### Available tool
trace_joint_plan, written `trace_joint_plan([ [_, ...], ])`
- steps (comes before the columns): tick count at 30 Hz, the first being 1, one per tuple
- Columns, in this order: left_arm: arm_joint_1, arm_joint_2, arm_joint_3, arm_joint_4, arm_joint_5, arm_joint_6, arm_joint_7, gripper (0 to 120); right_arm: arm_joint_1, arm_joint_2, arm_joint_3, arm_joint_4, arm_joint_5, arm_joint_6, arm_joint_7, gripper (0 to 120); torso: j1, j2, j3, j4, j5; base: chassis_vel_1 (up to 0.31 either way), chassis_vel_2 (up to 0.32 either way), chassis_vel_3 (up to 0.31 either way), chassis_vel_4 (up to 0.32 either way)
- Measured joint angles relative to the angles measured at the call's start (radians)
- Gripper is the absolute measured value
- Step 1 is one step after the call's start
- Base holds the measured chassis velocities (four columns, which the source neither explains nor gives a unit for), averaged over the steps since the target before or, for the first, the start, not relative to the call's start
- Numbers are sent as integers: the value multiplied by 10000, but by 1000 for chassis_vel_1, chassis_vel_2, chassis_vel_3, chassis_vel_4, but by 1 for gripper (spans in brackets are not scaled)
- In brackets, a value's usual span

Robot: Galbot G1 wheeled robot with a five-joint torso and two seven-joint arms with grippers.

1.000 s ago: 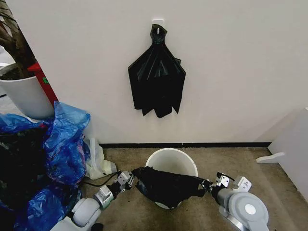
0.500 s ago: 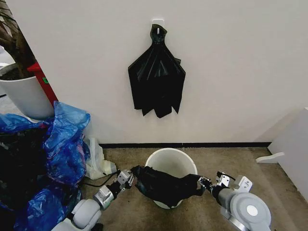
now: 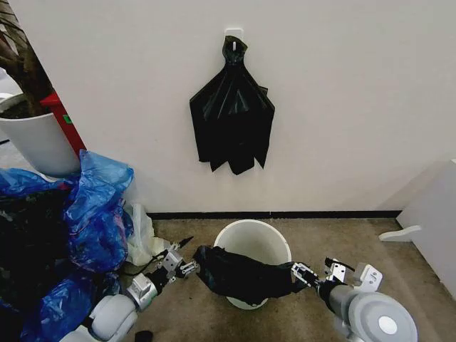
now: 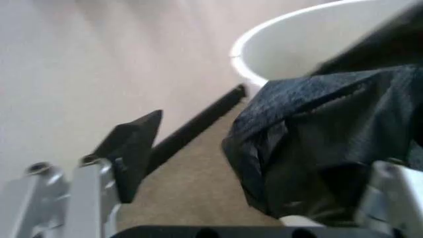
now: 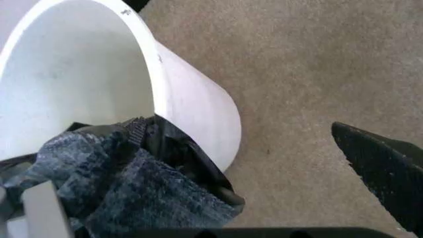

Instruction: Place the garbage bag over the trash bin.

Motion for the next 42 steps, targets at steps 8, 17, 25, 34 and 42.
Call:
trace_joint_plan([
  [8, 108, 338, -85, -95, -30, 98, 1040, 100, -254, -227, 72, 15, 294, -395, 254, 100, 0, 0, 0, 2, 1, 0, 0, 0, 0],
  [17, -229, 619, -170, 277, -879, 110, 1867, 100, -483, -434, 215, -5, 502, -513, -261, 100, 0, -1, 0, -1, -1, 0, 0, 0, 0],
  [25, 268, 988, -286, 305, -1169, -226, 2933, 100, -817, -202, 34, 347, 503, -511, -67, 100, 0, -2, 0, 2, 0, 0, 0, 0, 0],
  [34, 494, 1014, -399, 545, -1183, -499, 3128, 100, -1148, -352, 21, 872, 991, -506, 589, 100, 0, -2, 0, 1, -1, 0, 0, 0, 0],
  [42, 628, 1019, -833, 731, -1499, -727, 3016, 100, -1303, -471, -35, 1009, 875, -506, 476, 100, 0, -2, 0, -1, 0, 0, 0, 0, 0],
])
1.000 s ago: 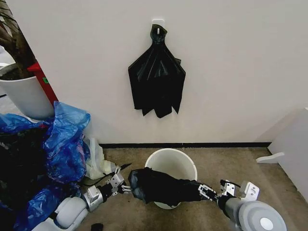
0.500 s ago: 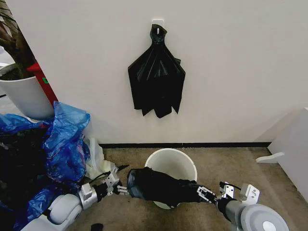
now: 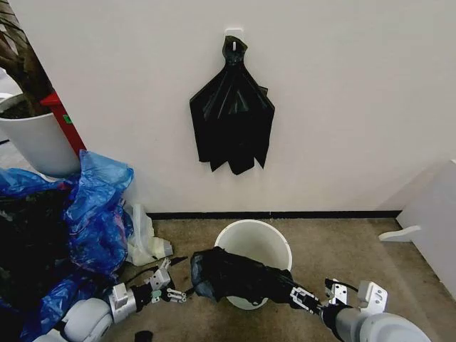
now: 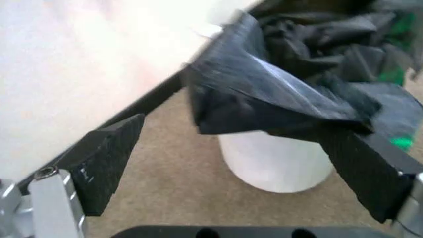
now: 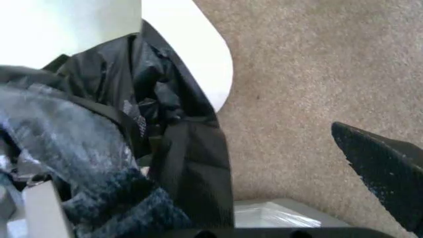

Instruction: Place the garbage bag over the trash bin.

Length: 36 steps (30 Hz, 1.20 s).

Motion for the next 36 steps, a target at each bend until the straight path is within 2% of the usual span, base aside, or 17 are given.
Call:
trace_joint_plan([
  [9, 849, 12, -1376, -9, -827, -177, 559, 100, -133, -106, -71, 277, -227, 2, -346, 100, 0, 0, 0, 3, 0, 0, 0, 0, 0],
  [15, 1045, -1, -1749, -4, -1010, -179, 773, 100, -221, -327, -94, 336, -810, 2, -640, 100, 0, 0, 0, 2, 0, 0, 0, 0, 0],
  [18, 1006, -21, -1725, -56, -1006, -178, 796, 100, -185, -398, -168, 289, -1365, 4, -580, 100, 0, 0, 0, 3, 1, 0, 0, 0, 0],
  [28, 681, -49, -1430, -290, -973, -130, 813, 100, -481, -609, -281, 746, -1019, 6, 303, 100, 0, 0, 0, 2, 0, 0, 0, 0, 0],
  [34, 30, -122, -925, -329, -878, 192, 810, 100, -601, -1142, -275, 778, 249, 6, 1011, 100, 0, 0, 1, -2, 1, 0, 0, 0, 0],
  [36, -94, -221, -845, -329, -790, 336, 808, 100, -212, -1668, -168, 779, 1226, 5, 1433, 100, 0, 0, 1, -2, 2, 0, 0, 0, 0],
])
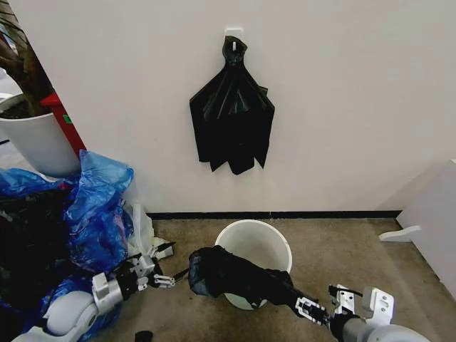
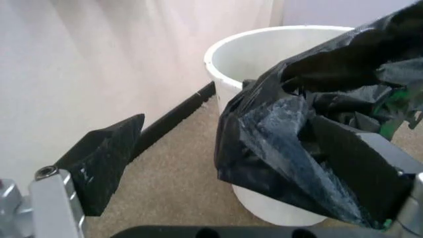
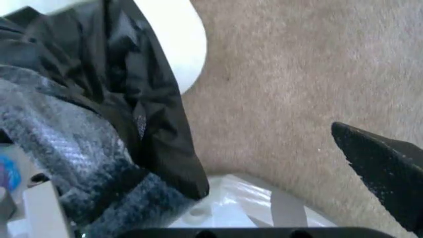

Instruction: Place the garbage bag over the trash bin.

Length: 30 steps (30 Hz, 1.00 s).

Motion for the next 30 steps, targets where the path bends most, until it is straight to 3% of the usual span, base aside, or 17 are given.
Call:
trace_joint_plan([
  [8, -12, -89, 52, 43, 98, 68, 0, 100, 1459, -958, 152, -1, 2742, 0, 1015, 100, 0, 0, 0, 6, 0, 0, 0, 0, 0],
  [16, -196, -148, 83, 83, 95, 203, -41, 100, 1843, -918, 321, -7, 4328, -3, 1318, 100, 0, 0, 0, 2, -1, 0, 0, 0, 0],
  [20, -469, -252, 163, 121, 108, 395, -161, 100, 2264, -721, 653, -9, 6349, -3, 1890, 100, 0, 0, 0, 2, -2, 0, 0, 0, 0],
  [30, -709, -392, 224, 265, 249, 558, -308, 100, 2778, -637, 1084, -14, 7117, -3, 2052, 100, 0, 0, 0, 4, -2, 0, 0, 0, 0],
])
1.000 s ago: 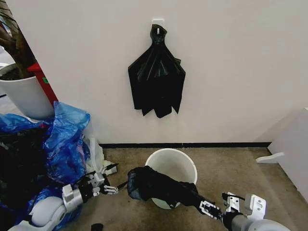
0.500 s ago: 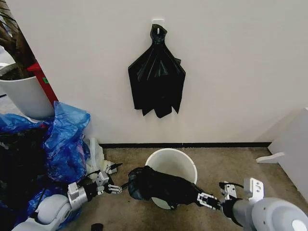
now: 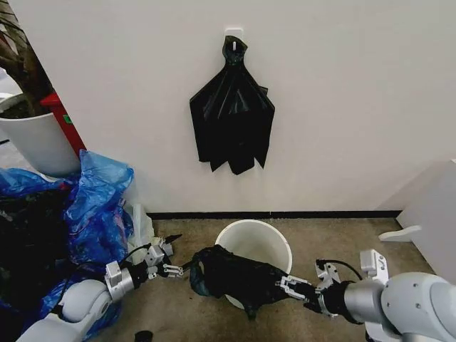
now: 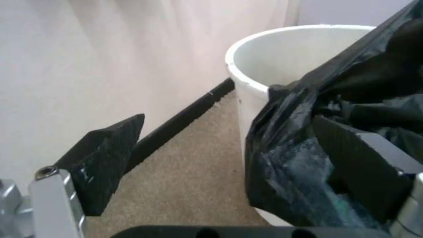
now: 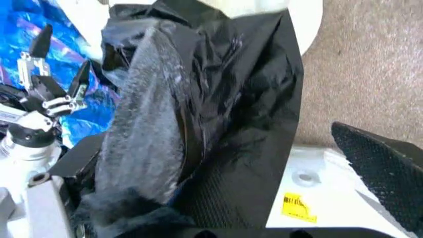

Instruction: Place the garbage bag over the trash bin.

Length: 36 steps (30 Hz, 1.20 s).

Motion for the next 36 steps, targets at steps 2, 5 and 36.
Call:
trace_joint_plan([
  [2, -50, -36, 24, 60, 60, 12, -25, 100, 52, 13, 44, -1, -3, 1, 2, 100, 0, 0, 0, 0, 0, 0, 0, 0, 0],
  [5, -117, -99, 48, 177, 181, 18, -59, 100, 89, 83, 69, -4, -19, 1, 3, 100, 0, 0, 0, 0, -1, 0, 0, 0, 0],
  [36, -532, -96, 160, 171, 347, 869, 888, 100, 11, 775, 47, -10, -740, 7, -104, 100, 0, 0, 0, 3, -1, 0, 0, 0, 0],
])
